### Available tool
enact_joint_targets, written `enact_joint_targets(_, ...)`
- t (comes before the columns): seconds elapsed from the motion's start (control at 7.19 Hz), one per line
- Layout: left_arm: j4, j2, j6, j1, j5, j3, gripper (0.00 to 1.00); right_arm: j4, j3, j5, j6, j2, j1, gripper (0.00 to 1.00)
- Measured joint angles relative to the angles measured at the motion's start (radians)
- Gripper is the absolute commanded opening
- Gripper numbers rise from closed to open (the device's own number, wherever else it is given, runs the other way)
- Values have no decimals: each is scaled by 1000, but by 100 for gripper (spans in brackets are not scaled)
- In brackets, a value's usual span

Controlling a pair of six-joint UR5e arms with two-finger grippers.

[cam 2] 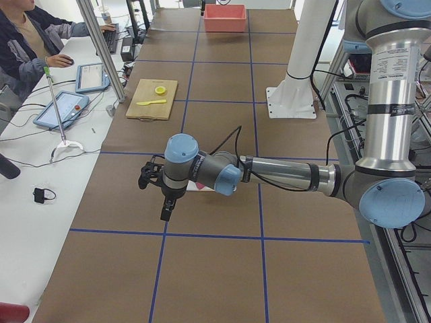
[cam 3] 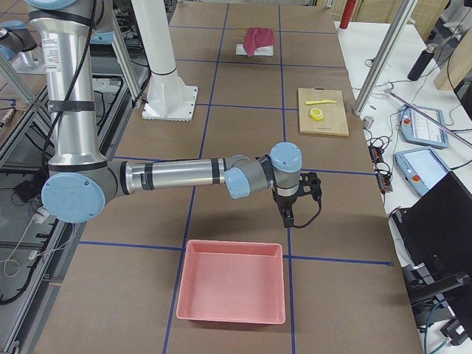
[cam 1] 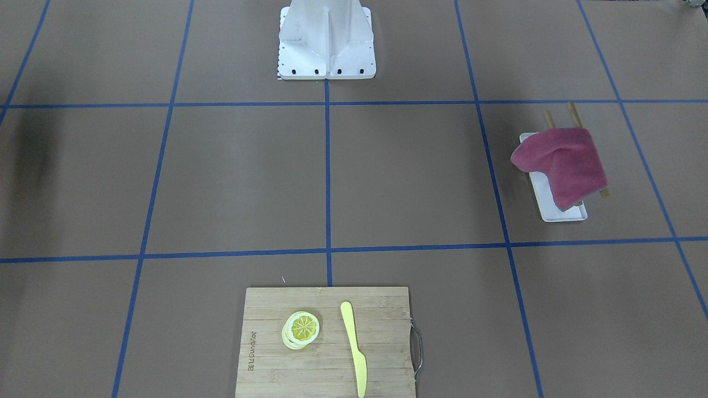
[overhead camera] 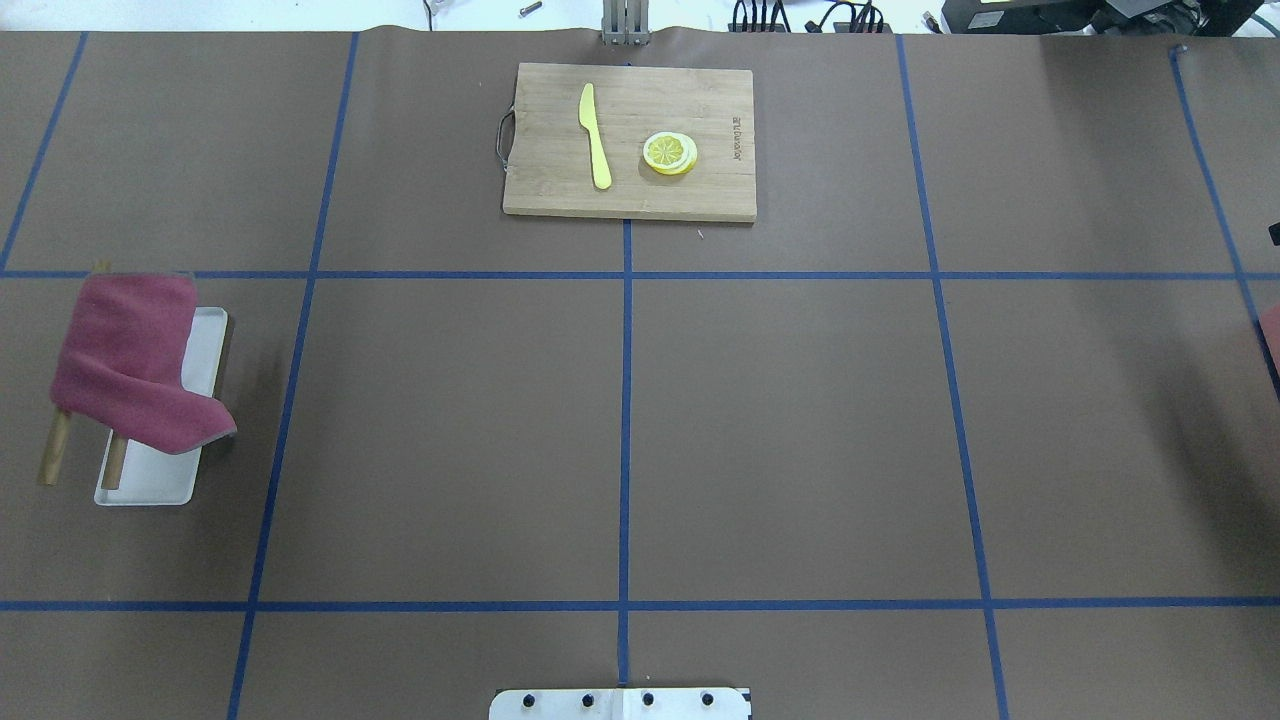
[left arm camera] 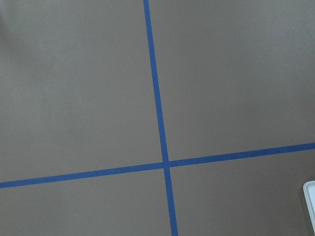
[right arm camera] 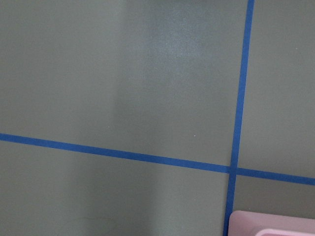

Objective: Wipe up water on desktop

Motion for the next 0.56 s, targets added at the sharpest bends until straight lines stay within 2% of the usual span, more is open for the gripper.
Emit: enact_joint_targets(0.56, -16, -1, -10, 1, -10, -8, 98, 0, 1, -4, 6, -7, -1, 100)
